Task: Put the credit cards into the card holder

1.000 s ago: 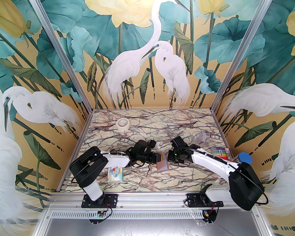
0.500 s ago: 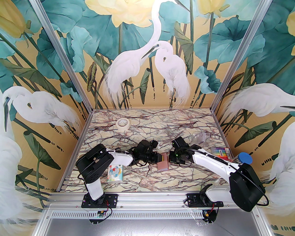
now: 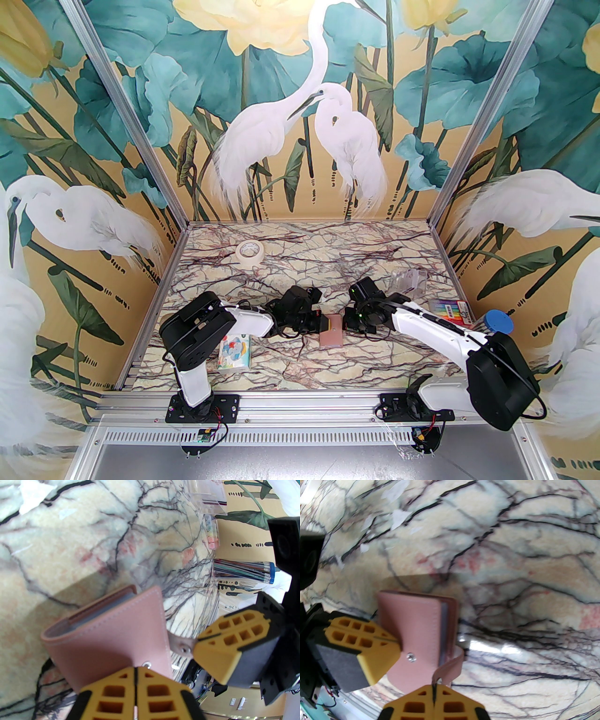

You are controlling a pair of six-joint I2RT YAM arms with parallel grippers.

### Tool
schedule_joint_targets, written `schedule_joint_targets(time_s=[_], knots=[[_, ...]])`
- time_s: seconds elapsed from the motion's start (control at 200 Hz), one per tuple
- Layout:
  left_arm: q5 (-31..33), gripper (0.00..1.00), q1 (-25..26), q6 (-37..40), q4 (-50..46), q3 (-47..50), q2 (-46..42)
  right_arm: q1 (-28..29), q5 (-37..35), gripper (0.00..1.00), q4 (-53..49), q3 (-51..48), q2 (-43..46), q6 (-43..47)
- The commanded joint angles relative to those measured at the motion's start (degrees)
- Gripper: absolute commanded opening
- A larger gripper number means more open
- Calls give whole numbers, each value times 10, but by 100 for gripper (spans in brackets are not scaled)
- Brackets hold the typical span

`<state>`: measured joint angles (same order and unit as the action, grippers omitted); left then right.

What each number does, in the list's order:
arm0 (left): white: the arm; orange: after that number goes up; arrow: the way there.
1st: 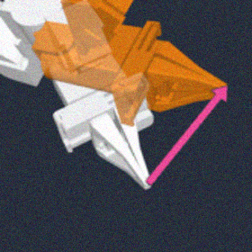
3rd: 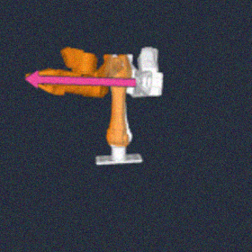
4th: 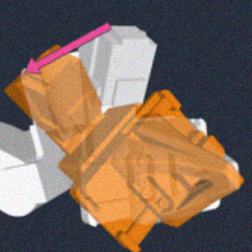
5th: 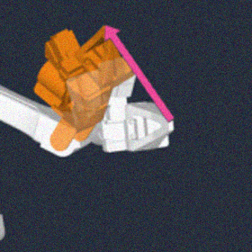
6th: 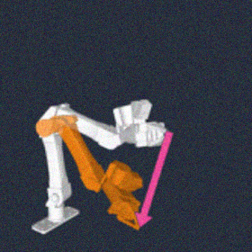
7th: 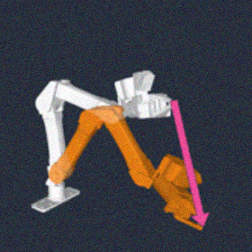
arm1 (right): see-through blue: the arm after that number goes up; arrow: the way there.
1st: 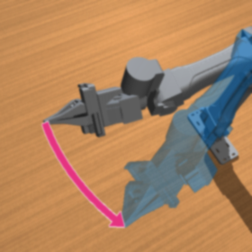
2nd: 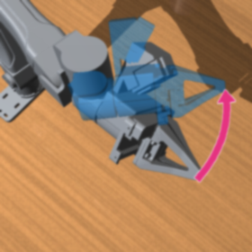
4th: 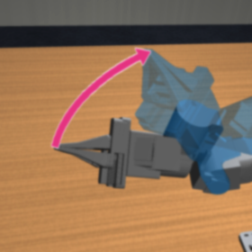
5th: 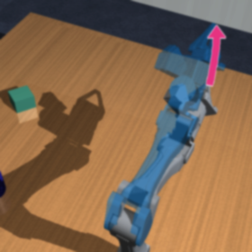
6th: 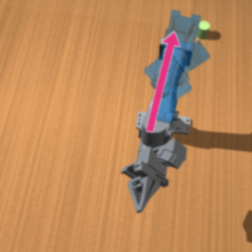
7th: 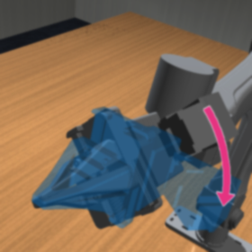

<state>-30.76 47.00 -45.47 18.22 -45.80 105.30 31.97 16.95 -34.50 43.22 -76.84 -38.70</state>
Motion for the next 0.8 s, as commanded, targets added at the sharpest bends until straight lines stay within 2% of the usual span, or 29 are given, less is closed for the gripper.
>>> schedule_joint_targets(time_s=[0.0, 0.24, 0.435, 0.52, 0.69, 0.795], knots=[[20, 5, 5, 10, -30, -11, 15, -1, 33, 0, 11, 14, -11, 14], [24, 6, 5, 9, -33, -10, 7, -1, 43, 0, 36, 5, -49, 11], [24, 17, 5, 14, -39, -8, -17, -1, 40, 0, 48, 0, -81, 9], [26, 19, 5, 18, -47, -7, -29, -1, 38, 0, 52, -4, -86, 8], [28, 18, 5, 17, -47, 12, -50, -1, 35, 0, 56, -6, -87, 8], [36, 15, 5, 26, -69, 25, -60, -1, 37, 0, 60, -10, -88, 7]])
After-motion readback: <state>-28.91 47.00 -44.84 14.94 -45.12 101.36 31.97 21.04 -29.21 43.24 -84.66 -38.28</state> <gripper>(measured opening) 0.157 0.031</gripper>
